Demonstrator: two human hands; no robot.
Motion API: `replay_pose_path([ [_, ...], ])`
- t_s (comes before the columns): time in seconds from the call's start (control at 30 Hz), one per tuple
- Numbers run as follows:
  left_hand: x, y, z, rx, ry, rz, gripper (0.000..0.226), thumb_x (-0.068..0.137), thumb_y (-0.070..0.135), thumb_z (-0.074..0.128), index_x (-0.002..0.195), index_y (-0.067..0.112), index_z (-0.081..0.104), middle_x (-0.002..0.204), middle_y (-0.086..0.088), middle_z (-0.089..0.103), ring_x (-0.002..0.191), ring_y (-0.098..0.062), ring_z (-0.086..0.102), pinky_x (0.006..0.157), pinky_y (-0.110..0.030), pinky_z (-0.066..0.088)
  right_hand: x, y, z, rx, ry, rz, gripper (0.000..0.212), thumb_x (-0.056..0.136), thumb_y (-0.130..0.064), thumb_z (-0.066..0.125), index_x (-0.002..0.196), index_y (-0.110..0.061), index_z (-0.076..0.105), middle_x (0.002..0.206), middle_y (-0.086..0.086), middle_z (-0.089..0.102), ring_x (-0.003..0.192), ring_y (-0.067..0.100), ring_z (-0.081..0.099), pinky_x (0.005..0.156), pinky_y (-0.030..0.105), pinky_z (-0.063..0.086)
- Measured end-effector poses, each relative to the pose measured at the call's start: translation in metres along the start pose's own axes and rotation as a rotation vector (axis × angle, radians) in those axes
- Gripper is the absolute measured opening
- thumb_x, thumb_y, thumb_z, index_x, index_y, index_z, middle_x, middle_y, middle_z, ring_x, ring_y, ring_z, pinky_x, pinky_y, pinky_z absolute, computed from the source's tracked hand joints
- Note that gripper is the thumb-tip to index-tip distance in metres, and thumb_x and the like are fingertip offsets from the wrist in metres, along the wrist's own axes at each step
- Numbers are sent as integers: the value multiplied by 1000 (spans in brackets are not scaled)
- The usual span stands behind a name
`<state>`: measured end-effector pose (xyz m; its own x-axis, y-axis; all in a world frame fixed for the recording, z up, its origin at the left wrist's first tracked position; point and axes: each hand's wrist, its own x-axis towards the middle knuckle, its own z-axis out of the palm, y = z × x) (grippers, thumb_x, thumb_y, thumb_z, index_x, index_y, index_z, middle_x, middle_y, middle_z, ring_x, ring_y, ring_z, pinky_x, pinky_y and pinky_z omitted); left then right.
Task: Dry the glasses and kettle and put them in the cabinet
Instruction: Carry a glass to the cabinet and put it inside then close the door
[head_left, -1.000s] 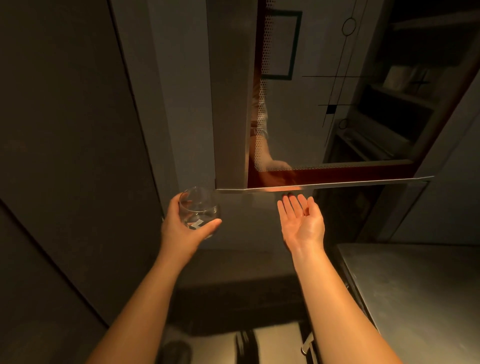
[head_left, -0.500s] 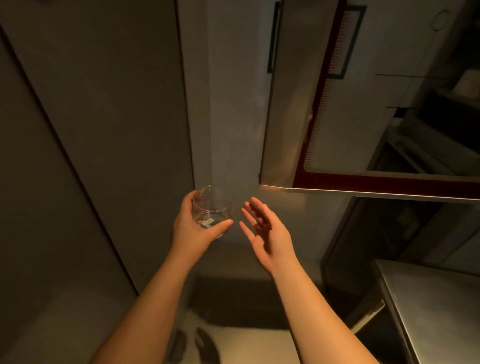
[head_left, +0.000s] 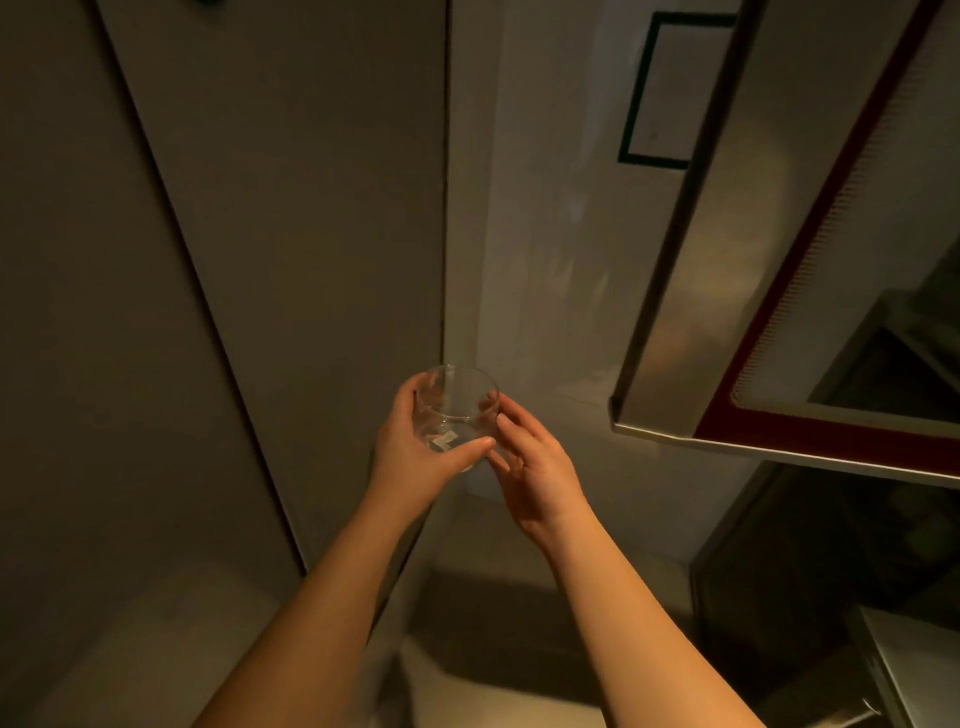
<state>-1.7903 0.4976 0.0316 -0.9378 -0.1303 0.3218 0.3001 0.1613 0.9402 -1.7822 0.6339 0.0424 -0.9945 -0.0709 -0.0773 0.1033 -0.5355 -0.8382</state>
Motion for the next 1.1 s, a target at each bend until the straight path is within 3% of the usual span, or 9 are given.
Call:
replay_pose_path([
  [0.07,19,-7,3,-12,-15,-8,93,44,37,87,127,22,47,119,6,62,107,-3,61,88,-19,50,18,1,-1,13,25,-18,35,93,-5,53,128,-6,56,124,15,63,119,25,57,106,37,41],
  [0.23,73,-25,15,-70,-100,-24,87,52,11,93,124,26,46,113,13,60,98,7,61,80,-12,48,67,-1,-1,-13,86,-94,36,93,-5,52,129,-2,55,125,17,62,120,29,57,107,40,40],
  [0.43,134,-39,43,-138,-172,-72,86,38,34,89,115,34,49,111,5,64,93,-4,64,76,-17,52,116,-16,-6,-129,185,-177,34,92,-13,58,125,-8,60,122,11,65,117,25,59,104,41,43],
  [0.53,161,-48,61,-161,-262,-79,65,65,8,85,117,23,49,115,-5,61,85,-2,63,66,-11,50,133,-20,-15,-201,236,-232,28,93,-17,57,121,-15,64,118,3,68,114,20,61,100,36,46],
  [0.6,176,-53,72,-144,-294,-106,48,75,10,78,114,18,52,108,-5,61,81,-6,66,60,-17,54,143,-21,-22,-294,255,-273,27,95,-20,54,121,-21,64,116,-6,68,112,12,62,94,30,48],
  [0.7,195,-68,89,-173,-369,-88,83,54,14,91,125,19,48,119,-7,59,100,-22,65,68,-31,56,166,-19,-41,-494,287,-323,31,100,-21,47,129,-22,58,118,-14,66,108,0,61,86,16,50],
  [0.87,223,-81,120,-155,-405,-46,90,49,31,90,128,23,47,119,4,61,105,-8,63,83,-25,54,199,-23,-72,-504,351,-337,37,100,-8,44,136,-17,48,127,-14,54,109,-18,50,87,5,41],
  [0.93,234,-84,139,-136,-444,-21,87,53,27,91,129,25,47,121,2,61,104,-3,63,86,-24,53,210,-30,-84,-454,322,-363,38,98,-10,48,136,-13,46,125,-15,56,115,-13,50,90,8,42],
  [1.1,258,-89,191,-120,-535,-1,84,50,36,90,121,41,47,120,6,60,105,-9,64,88,-32,55,227,-56,-117,-174,398,-405,59,77,-34,62,131,-12,52,129,10,60,120,21,57,104,40,42],
])
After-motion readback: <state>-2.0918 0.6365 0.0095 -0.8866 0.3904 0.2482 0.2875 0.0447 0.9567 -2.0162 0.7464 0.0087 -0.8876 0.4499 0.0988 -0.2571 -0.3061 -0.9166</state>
